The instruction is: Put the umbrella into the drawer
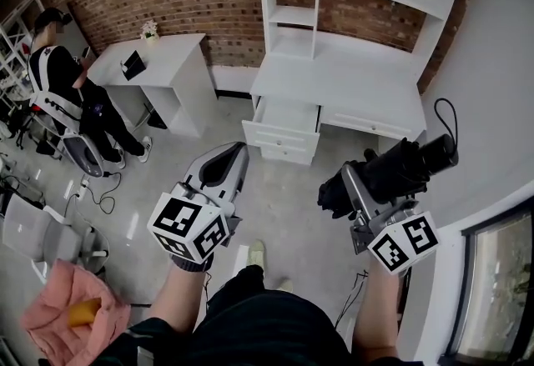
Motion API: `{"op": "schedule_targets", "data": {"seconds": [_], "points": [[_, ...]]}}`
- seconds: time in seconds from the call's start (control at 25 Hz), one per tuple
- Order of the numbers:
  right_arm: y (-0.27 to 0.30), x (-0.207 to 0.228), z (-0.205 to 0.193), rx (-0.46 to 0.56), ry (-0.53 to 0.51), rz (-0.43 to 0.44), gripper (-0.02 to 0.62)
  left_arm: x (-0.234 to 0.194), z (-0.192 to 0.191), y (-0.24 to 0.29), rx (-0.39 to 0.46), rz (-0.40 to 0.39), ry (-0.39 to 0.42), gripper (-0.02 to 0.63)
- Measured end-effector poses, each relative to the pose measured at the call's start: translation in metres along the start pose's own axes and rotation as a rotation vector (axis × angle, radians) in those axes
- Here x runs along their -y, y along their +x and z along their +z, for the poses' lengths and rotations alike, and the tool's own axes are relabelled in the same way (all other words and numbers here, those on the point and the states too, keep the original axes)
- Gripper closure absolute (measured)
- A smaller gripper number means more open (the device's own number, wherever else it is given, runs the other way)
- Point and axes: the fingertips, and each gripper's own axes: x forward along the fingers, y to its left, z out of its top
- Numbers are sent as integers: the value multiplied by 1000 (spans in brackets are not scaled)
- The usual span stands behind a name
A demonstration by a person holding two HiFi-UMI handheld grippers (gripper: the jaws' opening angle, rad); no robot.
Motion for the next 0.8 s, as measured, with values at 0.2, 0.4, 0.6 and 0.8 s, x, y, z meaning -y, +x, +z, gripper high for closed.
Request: {"op": "schedule_targets", "data": {"seconds": [0.2,0.4,0.6,0.8], "points": [[18,10,-4,-14,-7,-9,393,-12,-4,21,-3,-12,-1,597],[52,28,-13,-36,-10,-14,393,-39,-10,52,-12,-8,2,597],[99,48,-26,-65,-9,-21,393,-78,-17,89,-28,1,11,597],[155,67,-37,-86,-15,-37,393,-128,-17,128,-24,-2,16,597]]}}
